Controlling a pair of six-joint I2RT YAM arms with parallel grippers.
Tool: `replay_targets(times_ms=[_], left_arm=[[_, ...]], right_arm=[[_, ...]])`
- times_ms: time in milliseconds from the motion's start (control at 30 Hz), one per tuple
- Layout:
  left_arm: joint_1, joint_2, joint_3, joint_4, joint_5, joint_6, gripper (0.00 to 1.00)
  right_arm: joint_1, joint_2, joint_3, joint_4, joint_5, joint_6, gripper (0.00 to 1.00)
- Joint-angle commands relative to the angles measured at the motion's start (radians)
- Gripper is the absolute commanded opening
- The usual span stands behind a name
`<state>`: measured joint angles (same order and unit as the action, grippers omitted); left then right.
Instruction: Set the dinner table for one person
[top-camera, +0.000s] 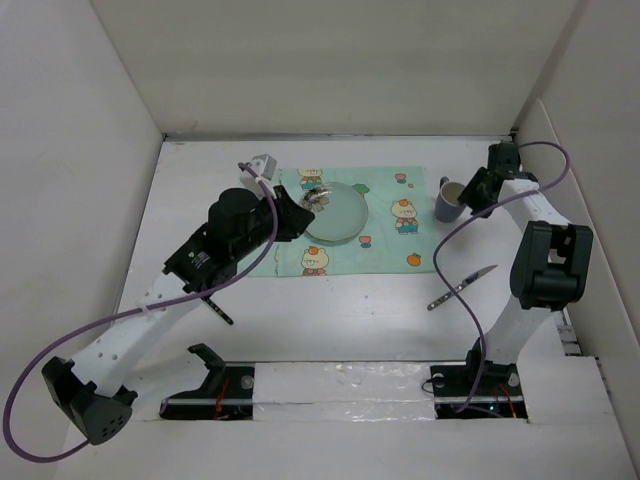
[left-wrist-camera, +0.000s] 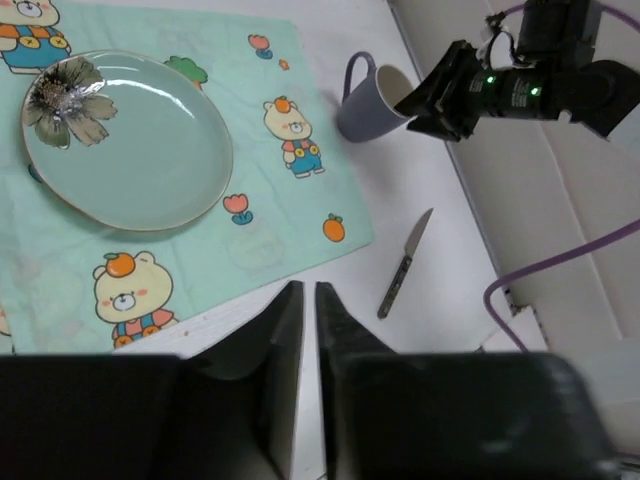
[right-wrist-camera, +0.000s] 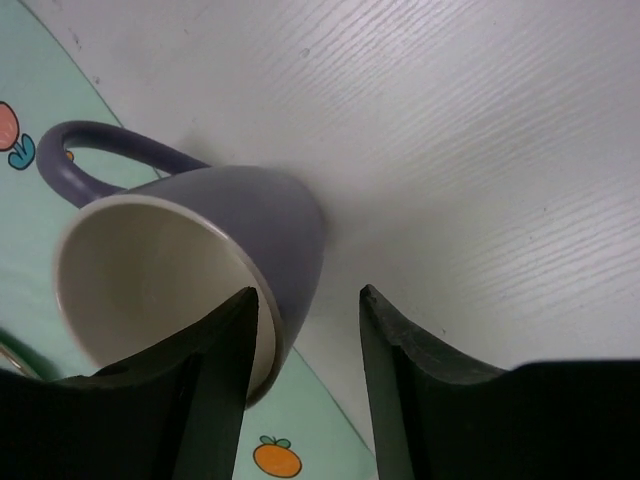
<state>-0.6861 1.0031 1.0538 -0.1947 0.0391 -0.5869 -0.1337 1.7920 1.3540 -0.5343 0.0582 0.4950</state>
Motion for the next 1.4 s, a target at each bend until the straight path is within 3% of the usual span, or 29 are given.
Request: replay_targets(times_ms=[0, 33, 67, 167, 233, 367, 733, 933, 1367], left_arm=[[0.002, -0.051, 0.015, -0.001, -0.028, 0.074, 0.02], [0.002, -0.040, 0.018, -0.026, -0.030, 0.082, 0.00], [0.002, -0.035, 0.023, -0.035, -0.062, 0.091, 0.00], [0.002, -0.029, 0.028, -0.051, -0.080, 0.111, 0.05], [0.002, -0.026, 0.025, -0.045, -0.087, 0.117, 0.15], [0.002, 0.011, 0.038, -0.032, -0.070, 0.131, 0.23], [0.002, 0.088, 0.087, 0.024, -0.027, 0.177, 0.50], [0.002, 0.129, 0.103, 0.021, -0.019, 0.214, 0.52], [0.002, 0.138, 0.098, 0.023, -0.018, 0.239, 0.52]], right_arm=[[-0.017, 0.032, 0.057, 0.076, -0.001, 0.014, 0.44], [-0.017, 0.043, 0.077, 0.071, 0.008, 0.016, 0.36], [-0.017, 0.043, 0.082, 0.066, 0.012, 0.019, 0.19], [-0.017, -0.009, 0.089, 0.089, 0.049, 0.019, 0.01], [-0.017, -0.034, 0.112, 0.089, 0.075, 0.020, 0.00], [0.009, -0.045, 0.241, 0.079, 0.065, 0.004, 0.00], [0.183, 0.181, 0.598, -0.102, 0.098, -0.050, 0.00], [0.239, 0.312, 0.775, -0.169, 0.117, -0.026, 0.00], [0.269, 0.490, 0.910, -0.251, 0.180, -0.026, 0.00]])
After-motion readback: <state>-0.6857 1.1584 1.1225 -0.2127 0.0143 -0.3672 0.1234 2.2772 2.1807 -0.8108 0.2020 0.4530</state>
